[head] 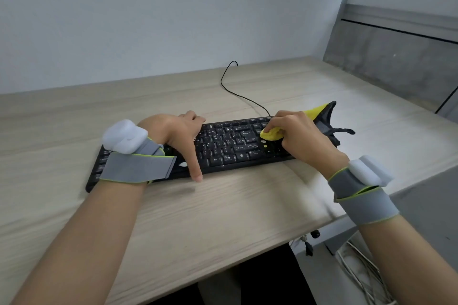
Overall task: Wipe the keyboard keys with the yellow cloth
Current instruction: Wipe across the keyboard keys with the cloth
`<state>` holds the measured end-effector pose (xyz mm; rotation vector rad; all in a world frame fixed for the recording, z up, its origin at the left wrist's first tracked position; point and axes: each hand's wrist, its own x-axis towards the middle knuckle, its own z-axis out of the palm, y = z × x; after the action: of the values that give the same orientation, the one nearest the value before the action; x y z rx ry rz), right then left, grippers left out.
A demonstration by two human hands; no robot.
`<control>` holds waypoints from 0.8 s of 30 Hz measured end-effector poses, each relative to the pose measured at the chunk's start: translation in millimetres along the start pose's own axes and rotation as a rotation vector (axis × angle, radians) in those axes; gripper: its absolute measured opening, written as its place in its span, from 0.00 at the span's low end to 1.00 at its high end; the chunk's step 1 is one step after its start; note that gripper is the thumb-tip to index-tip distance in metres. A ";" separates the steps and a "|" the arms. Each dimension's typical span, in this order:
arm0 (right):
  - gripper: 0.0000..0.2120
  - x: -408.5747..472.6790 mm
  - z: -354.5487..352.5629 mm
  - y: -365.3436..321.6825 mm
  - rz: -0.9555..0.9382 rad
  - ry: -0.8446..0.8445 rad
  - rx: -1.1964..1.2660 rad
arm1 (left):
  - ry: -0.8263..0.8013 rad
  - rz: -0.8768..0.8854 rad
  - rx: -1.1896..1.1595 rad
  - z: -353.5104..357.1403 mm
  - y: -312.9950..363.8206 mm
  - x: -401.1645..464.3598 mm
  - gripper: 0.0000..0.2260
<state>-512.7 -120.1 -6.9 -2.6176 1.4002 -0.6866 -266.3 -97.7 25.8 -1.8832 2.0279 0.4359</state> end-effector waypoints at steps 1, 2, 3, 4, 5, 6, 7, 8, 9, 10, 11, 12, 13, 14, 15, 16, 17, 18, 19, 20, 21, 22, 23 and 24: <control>0.24 1.5 -0.1 -0.3 0.009 -0.004 -0.010 | 0.013 -0.005 -0.009 1.8 0.0 1.0 0.61; 0.24 3.5 -0.2 -0.2 0.018 -0.006 -0.021 | 0.027 -0.011 -0.018 3.3 0.4 2.1 0.60; 0.24 5.7 0.1 -0.3 0.028 -0.007 -0.030 | 0.035 -0.017 -0.029 4.4 0.5 3.3 0.60; 0.24 7.4 0.6 -0.7 0.038 -0.004 -0.036 | 0.038 -0.022 -0.041 4.9 0.5 4.5 0.59; 0.23 8.5 0.9 -1.6 0.046 0.002 -0.040 | 0.039 -0.024 -0.052 4.9 0.4 5.5 0.59; 0.24 8.3 1.8 -2.6 0.050 0.011 -0.039 | 0.042 -0.026 -0.058 5.0 0.1 6.4 0.59; 0.24 7.2 3.0 -3.8 0.053 0.025 -0.035 | 0.045 -0.027 -0.059 5.1 -0.2 7.2 0.59; 0.24 5.1 4.0 -4.8 0.056 0.045 -0.025 | 0.048 -0.029 -0.056 5.1 -0.3 7.7 0.59; 0.25 1.8 5.1 -6.1 0.060 0.066 -0.012 | 0.049 -0.030 -0.052 5.4 -0.5 8.2 0.59; 0.25 -2.5 5.6 -7.9 0.061 0.083 0.001 | 0.050 -0.032 -0.051 6.0 -0.3 8.4 0.60; 0.25 -7.2 6.1 -10.4 0.061 0.093 0.010 | 0.050 -0.033 -0.050 6.3 -0.4 8.6 0.60; 0.25 -12.1 6.8 -13.6 0.063 0.097 0.018 | 0.049 -0.035 -0.050 6.4 -0.5 8.5 0.60; 0.25 -17.1 7.7 -17.5 0.068 0.097 0.023 | 0.047 -0.038 -0.052 6.1 -0.4 8.5 0.61; 0.25 -21.4 8.8 -22.2 0.073 0.097 0.026 | 0.043 -0.040 -0.054 5.6 -0.4 8.7 0.61; 0.25 -25.5 10.1 -27.5 0.081 0.100 0.023 | 0.039 -0.041 -0.054 5.4 -0.4 8.9 0.62; 0.25 -29.0 11.0 -33.3 0.089 0.108 0.014 | 0.035 -0.042 -0.051 4.9 0.0 9.0 0.62; 0.25 -31.3 11.8 -39.3 0.097 0.114 0.002 | 0.031 -0.044 -0.048 4.8 0.2 9.4 0.63; 0.24 -32.7 12.3 -46.1 0.101 0.115 -0.007 | 0.028 -0.045 -0.046 4.9 0.4 9.8 0.63; 0.23 -33.3 12.8 -53.5 0.096 0.108 -0.012 | 0.027 -0.047 -0.047 5.0 0.4 10.1 0.63; 0.22 -32.9 14.1 -61.1 0.082 0.094 -0.011 | 0.026 -0.048 -0.049 5.0 0.3 10.3 0.63; 0.21 -31.9 16.2 -68.4 0.062 0.074 -0.007 | 0.025 -0.049 -0.049 5.2 0.3 10.2 0.63; 0.21 -30.1 18.2 -74.4 0.035 0.054 -0.008 | 0.026 -0.050 -0.046 5.1 0.5 9.9 0.63; 0.21 -28.1 19.8 -78.1 0.008 0.031 -0.016 | 0.025 -0.052 -0.041 5.0 0.5 9.8 0.63; 0.22 -25.9 20.2 -79.0 -0.012 0.011 -0.023 | 0.026 -0.054 -0.037 4.9 0.8 9.6 0.63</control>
<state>-455.8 -56.4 -11.1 -2.6455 1.4051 -0.6917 -267.6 -104.0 17.1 -1.9706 1.9934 0.4404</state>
